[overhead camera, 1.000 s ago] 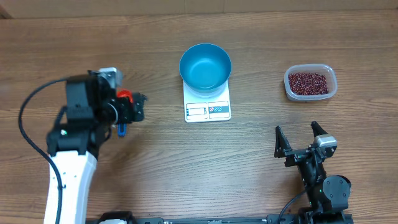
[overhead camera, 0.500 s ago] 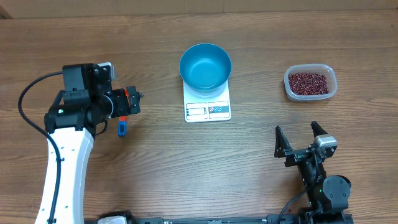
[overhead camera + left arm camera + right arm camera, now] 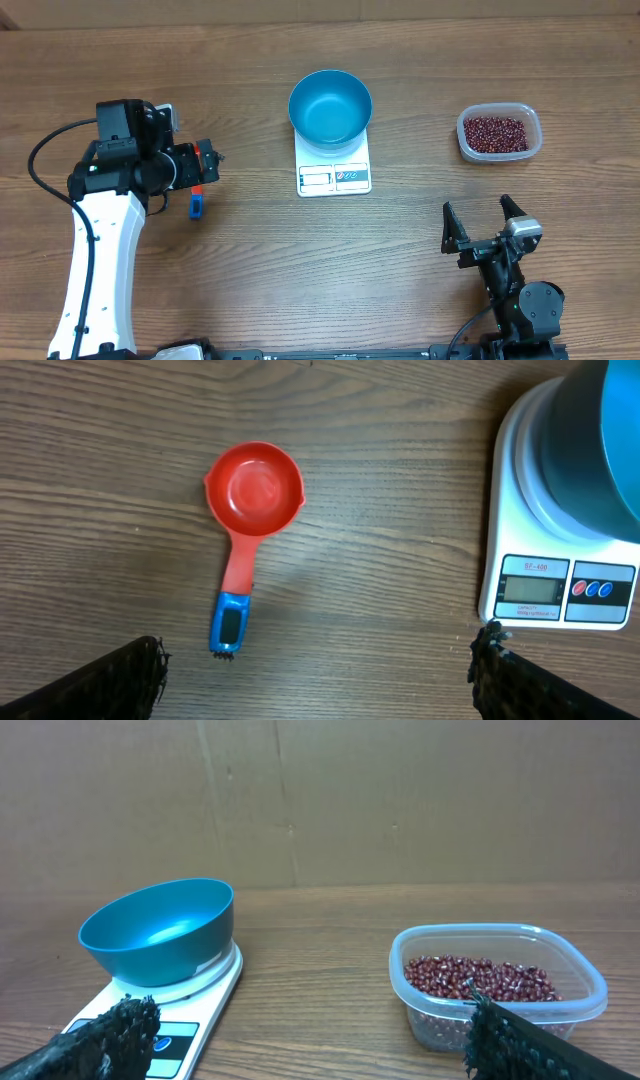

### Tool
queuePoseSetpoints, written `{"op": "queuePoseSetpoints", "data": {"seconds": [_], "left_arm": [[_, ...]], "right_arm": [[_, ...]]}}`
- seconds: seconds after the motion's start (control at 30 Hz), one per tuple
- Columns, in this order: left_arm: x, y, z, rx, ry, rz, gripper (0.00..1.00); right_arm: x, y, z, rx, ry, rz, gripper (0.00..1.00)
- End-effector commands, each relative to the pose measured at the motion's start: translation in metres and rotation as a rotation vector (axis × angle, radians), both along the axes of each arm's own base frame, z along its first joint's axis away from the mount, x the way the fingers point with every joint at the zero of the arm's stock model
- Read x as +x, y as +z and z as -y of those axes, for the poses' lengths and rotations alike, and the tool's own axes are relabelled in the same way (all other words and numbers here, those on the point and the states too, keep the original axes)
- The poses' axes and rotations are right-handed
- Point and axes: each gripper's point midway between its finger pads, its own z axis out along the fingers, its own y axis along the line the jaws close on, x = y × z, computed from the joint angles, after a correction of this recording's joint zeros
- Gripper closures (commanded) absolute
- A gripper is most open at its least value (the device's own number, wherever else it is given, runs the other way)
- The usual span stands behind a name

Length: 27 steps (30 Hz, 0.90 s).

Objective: Scoop item into bowl and weigh 150g on scale
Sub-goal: 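Move the left gripper forward toward the red scoop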

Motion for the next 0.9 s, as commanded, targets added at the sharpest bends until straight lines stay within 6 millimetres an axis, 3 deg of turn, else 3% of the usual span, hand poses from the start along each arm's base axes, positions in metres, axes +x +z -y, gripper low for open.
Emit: {"op": "queuePoseSetpoints", "data": {"seconds": [0.0, 0.17, 0.87], "left_arm": [[0.0054, 0.0085, -0.0053, -0.023, 0.025, 0.018, 0.0], [0.002, 0.007, -0.0122, -0.028, 0.047, 0.006, 0.0], [-0.0033, 0.004, -0.0086, -0.048, 0.037, -0.02, 0.0]], "right_arm": [[0.0001, -0.0022, 0.0002, 0.003, -0.003, 0.002, 0.0], [0.0001, -0.0022, 0.0002, 0.003, -0.003, 0.002, 0.0], [0.0001, -0.0022, 0.0002, 0.003, -0.003, 0.002, 0.0]]}}
